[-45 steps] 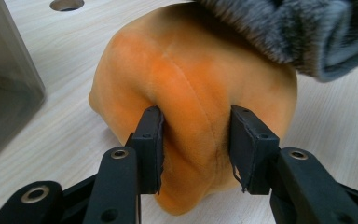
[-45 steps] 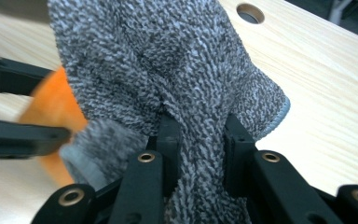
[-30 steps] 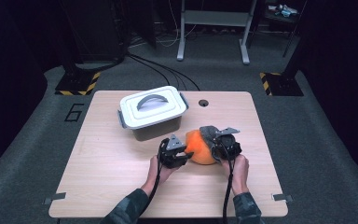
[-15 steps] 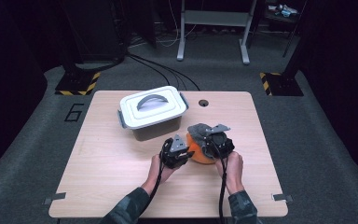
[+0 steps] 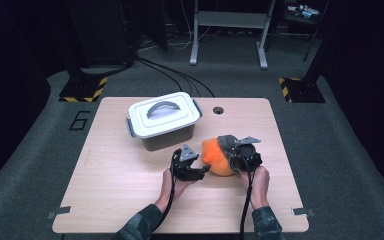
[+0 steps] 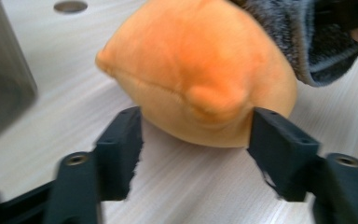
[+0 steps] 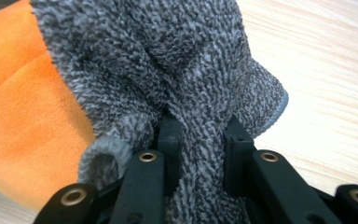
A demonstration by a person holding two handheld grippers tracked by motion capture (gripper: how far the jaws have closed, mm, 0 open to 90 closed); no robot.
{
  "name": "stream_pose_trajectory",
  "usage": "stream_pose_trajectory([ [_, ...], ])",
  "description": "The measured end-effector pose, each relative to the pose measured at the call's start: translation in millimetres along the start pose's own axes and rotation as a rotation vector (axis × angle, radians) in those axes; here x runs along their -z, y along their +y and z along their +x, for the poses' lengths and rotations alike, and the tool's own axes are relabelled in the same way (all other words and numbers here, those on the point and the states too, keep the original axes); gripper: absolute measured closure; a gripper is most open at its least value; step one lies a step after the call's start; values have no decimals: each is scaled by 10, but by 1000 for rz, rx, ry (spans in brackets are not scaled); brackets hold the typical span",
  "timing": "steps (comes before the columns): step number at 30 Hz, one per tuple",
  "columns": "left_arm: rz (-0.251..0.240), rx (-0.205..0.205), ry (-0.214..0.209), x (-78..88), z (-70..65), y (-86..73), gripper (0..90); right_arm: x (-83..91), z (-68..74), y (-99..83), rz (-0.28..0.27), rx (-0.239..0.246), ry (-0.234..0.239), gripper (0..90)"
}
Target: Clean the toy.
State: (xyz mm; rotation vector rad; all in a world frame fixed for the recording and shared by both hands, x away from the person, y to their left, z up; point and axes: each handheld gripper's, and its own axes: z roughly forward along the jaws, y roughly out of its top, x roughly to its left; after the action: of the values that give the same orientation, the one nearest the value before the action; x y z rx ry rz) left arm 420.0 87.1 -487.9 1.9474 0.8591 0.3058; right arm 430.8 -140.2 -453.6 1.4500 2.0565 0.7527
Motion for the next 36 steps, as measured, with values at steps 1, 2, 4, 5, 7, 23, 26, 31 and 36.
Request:
stream_pose_trajectory([
  [1,4,24,-1,-28,-2,-14,299,0,-4,-5,-5,-2,3,736],
  [2,2,38,-4,-49,-7,-25,280,0,-11,-9,-9,2,9,736],
  [4,5,70,-27,-120,-35,-39,272,8,-1,-14,-7,-16,12,737],
  [5,2,77,-32,-140,-47,-39,283,9,3,-20,-12,-13,14,738],
  [7,-16,96,-48,-188,-81,-31,317,13,7,-25,-15,-7,9,739],
  [23,47,-228,-63,67,-80,343,732,386,-61,54,-81,-10,31,740],
  [26,91,-305,-92,134,-85,421,731,549,-23,156,-125,13,61,739],
  [31,125,-395,-124,156,-146,458,726,723,213,361,-146,85,119,737],
  [36,116,-342,-125,98,-144,412,637,468,284,391,-58,91,100,740],
])
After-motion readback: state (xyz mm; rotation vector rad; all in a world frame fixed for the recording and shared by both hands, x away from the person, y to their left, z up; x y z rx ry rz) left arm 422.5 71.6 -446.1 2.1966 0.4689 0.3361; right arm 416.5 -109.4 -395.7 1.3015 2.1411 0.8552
